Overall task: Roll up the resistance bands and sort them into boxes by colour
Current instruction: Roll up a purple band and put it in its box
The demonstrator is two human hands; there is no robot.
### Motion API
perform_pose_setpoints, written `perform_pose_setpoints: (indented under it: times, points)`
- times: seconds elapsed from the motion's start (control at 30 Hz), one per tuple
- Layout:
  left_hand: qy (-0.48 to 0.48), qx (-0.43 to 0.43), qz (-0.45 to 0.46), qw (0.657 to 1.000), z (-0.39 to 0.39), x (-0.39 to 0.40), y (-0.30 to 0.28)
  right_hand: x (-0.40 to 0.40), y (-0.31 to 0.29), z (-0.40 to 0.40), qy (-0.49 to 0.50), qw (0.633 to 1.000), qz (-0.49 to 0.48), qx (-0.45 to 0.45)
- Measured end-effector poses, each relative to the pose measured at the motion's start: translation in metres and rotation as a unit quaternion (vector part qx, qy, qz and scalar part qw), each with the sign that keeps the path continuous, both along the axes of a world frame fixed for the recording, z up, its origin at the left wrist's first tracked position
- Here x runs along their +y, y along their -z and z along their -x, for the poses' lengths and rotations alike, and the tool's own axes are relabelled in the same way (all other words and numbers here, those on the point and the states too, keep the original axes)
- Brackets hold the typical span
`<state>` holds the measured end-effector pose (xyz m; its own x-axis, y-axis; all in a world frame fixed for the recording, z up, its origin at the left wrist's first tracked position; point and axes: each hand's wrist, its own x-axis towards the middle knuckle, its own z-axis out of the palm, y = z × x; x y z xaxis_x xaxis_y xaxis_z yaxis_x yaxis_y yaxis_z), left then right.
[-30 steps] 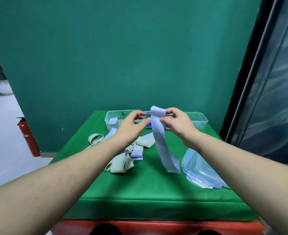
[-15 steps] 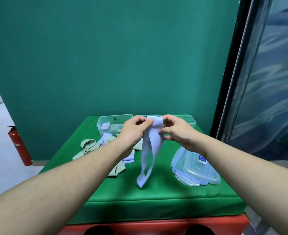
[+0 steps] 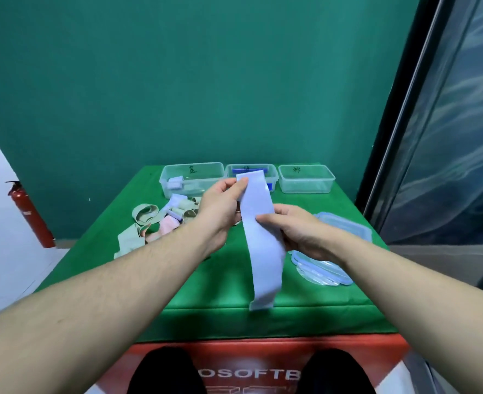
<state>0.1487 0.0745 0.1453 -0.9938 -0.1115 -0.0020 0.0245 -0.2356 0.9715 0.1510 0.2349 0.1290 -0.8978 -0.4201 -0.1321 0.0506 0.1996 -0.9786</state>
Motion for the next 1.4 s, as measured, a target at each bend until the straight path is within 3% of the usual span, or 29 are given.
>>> perform_pose_setpoints:
  times: [0.13, 0.3, 0.47, 0.6, 0.67, 0.9, 1.13, 1.4]
  points:
    - [-0.025, -0.029, 0.0, 0.999, 0.016, -0.003, 0.03, -0.002, 0.033, 0.009, 0.021, 0.999, -0.001, -0.033]
    - [-0.057, -0.055, 0.075, 0.994, 0.044, -0.001, 0.068, 0.0, 0.071, 0.033, 0.078, 0.996, -0.046, -0.016]
    - [-0.043, -0.098, 0.056, 0.993, 0.085, 0.005, 0.097, 0.002, 0.105, 0.069, 0.112, 0.99, -0.079, -0.001]
    - [-0.029, -0.102, 0.057, 0.993, 0.121, 0.014, 0.114, 0.004, 0.123, 0.104, 0.154, 0.961, -0.217, 0.073]
    - [-0.021, -0.108, 0.054, 0.992, 0.138, 0.019, 0.123, 0.005, 0.126, 0.121, 0.161, 0.954, -0.246, 0.063]
    - [-0.004, -0.108, 0.051, 0.993, 0.162, 0.032, 0.141, 0.002, 0.133, 0.154, 0.191, 0.964, -0.183, -0.039]
    - [0.008, -0.057, 0.163, 0.985, 0.129, 0.019, 0.154, 0.0, 0.131, 0.139, 0.201, 0.97, -0.133, -0.021]
    - [0.105, 0.074, 0.356, 0.926, 0.044, -0.009, 0.176, 0.003, 0.143, 0.072, 0.091, 0.972, -0.187, 0.11]
